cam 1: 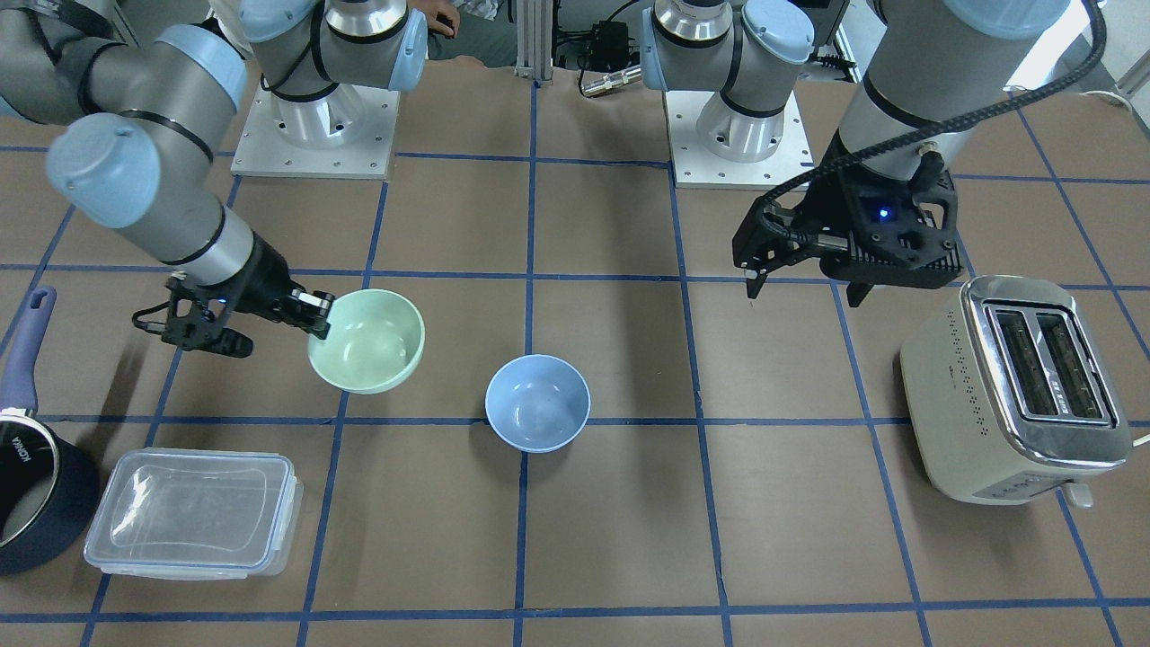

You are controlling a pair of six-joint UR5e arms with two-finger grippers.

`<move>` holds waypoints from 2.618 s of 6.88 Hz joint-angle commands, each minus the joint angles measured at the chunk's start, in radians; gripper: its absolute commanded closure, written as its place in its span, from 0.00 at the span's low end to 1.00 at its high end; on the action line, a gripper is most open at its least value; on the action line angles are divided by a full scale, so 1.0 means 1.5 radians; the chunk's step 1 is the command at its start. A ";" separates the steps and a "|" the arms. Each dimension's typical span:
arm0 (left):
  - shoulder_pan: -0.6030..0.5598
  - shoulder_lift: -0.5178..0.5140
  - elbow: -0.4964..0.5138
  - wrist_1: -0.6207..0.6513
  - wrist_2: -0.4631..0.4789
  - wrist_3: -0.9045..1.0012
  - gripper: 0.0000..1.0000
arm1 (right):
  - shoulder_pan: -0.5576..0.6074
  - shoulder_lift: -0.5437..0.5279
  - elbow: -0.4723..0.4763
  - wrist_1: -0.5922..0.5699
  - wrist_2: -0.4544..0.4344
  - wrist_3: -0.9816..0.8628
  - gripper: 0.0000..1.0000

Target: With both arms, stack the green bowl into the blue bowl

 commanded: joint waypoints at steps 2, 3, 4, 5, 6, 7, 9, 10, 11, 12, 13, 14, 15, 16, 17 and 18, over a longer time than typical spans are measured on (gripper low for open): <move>-0.026 0.032 -0.078 0.099 0.003 -0.009 0.00 | 0.194 0.135 -0.175 -0.002 0.001 0.285 1.00; -0.024 0.038 -0.081 0.097 0.004 -0.009 0.00 | 0.209 0.157 -0.193 0.001 -0.012 0.288 1.00; -0.019 0.038 -0.080 0.098 0.004 -0.007 0.00 | 0.214 0.171 -0.191 0.002 -0.012 0.286 1.00; -0.019 0.039 -0.084 0.097 0.003 -0.007 0.00 | 0.218 0.176 -0.185 0.003 -0.015 0.284 1.00; -0.021 0.041 -0.088 0.098 0.005 -0.008 0.00 | 0.220 0.180 -0.172 -0.001 -0.037 0.283 1.00; -0.018 0.042 -0.089 0.098 0.002 -0.008 0.00 | 0.221 0.180 -0.163 -0.009 -0.041 0.283 1.00; -0.020 0.043 -0.076 0.098 0.003 -0.009 0.00 | 0.221 0.181 -0.166 -0.018 -0.042 0.283 0.01; -0.023 0.043 -0.080 0.098 0.004 -0.011 0.00 | 0.221 0.180 -0.175 -0.017 -0.042 0.282 0.00; -0.023 0.043 -0.081 0.098 0.002 -0.012 0.00 | 0.216 0.173 -0.209 -0.002 -0.045 0.277 0.00; -0.023 0.043 -0.081 0.098 -0.001 -0.012 0.00 | 0.207 0.148 -0.260 0.088 -0.072 0.262 0.00; -0.023 0.043 -0.081 0.098 -0.002 -0.013 0.00 | 0.194 0.132 -0.319 0.187 -0.109 0.186 0.00; -0.023 0.043 -0.081 0.098 -0.003 -0.013 0.00 | 0.188 0.120 -0.374 0.241 -0.151 0.109 0.00; -0.024 0.043 -0.082 0.098 -0.004 -0.013 0.00 | 0.183 0.114 -0.423 0.298 -0.162 0.050 0.00; -0.024 0.043 -0.084 0.098 -0.004 -0.013 0.00 | 0.170 0.089 -0.446 0.329 -0.170 -0.021 0.00; -0.025 0.042 -0.084 0.101 -0.004 -0.014 0.00 | 0.119 0.049 -0.440 0.333 -0.162 -0.139 0.00; -0.025 0.041 -0.084 0.106 -0.005 -0.015 0.00 | 0.084 0.016 -0.423 0.339 -0.164 -0.210 0.00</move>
